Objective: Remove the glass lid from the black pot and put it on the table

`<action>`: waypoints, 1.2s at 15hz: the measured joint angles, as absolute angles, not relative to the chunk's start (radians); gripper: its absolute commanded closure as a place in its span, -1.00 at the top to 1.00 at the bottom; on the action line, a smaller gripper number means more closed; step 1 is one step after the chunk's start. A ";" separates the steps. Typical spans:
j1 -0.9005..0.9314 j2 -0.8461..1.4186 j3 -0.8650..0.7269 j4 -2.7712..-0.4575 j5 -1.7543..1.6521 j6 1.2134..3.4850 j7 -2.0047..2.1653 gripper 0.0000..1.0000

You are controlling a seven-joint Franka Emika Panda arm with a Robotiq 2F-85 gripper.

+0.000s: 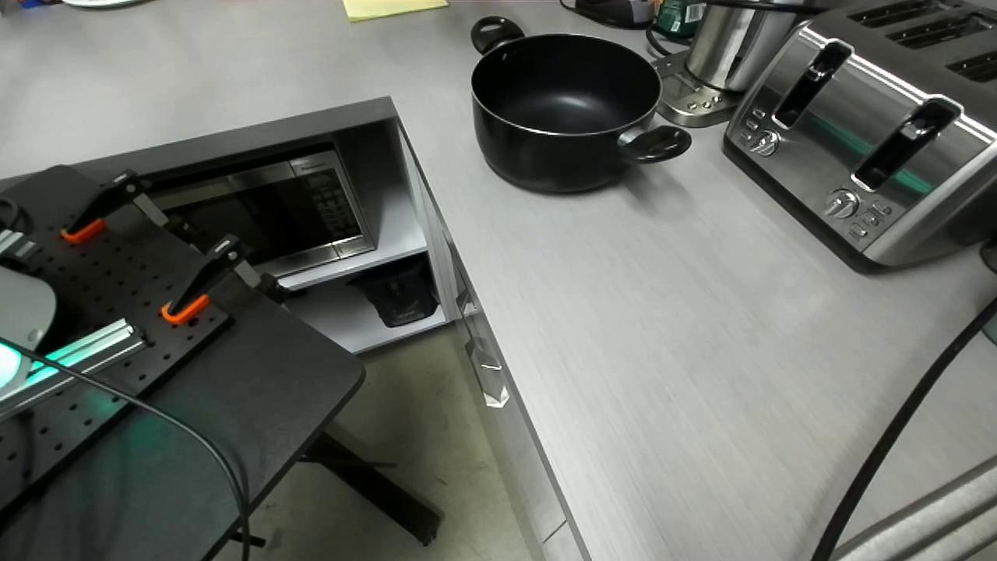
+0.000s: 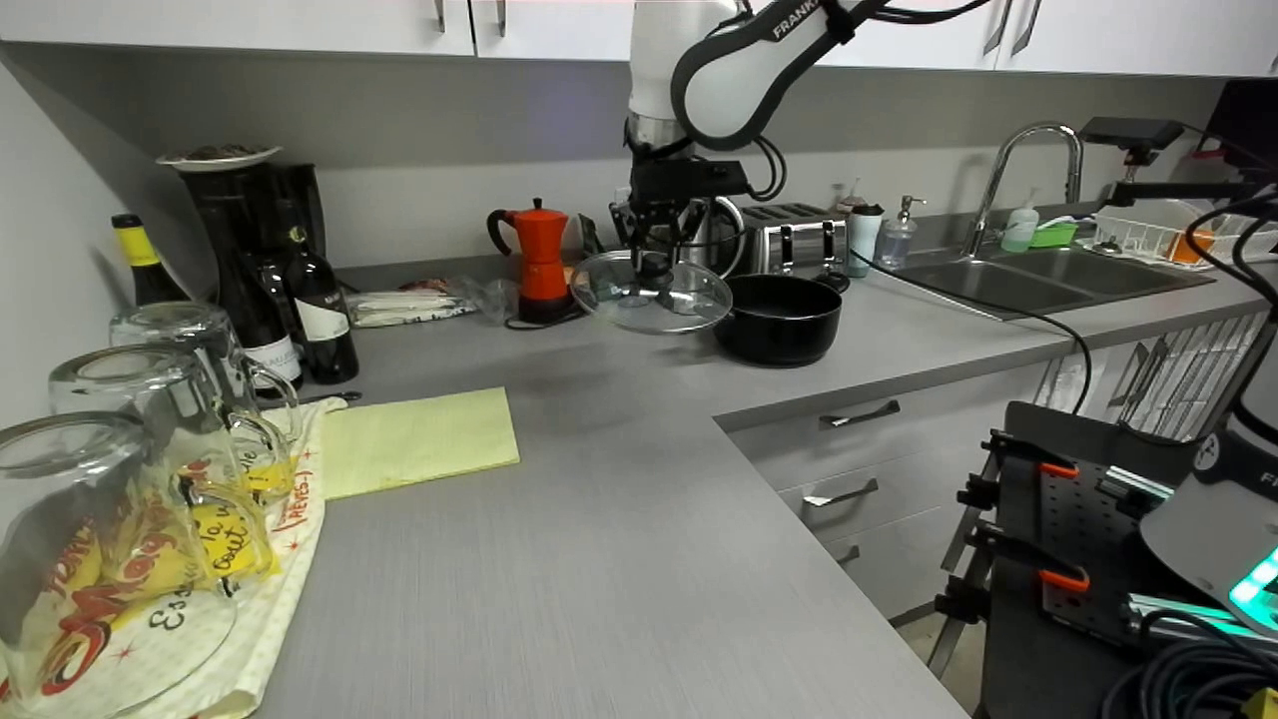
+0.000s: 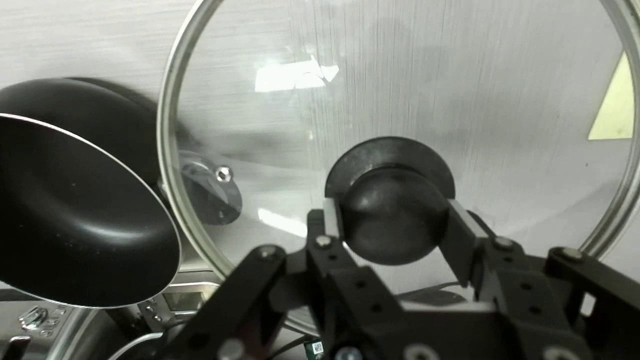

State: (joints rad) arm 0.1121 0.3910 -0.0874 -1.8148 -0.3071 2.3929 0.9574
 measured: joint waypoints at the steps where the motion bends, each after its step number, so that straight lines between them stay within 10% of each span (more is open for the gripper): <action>1: 0.114 0.418 -0.087 -1.799 -0.309 2.393 0.944 -0.50; 18: 0.103 0.674 -0.092 -1.690 -0.199 2.394 0.645 -0.50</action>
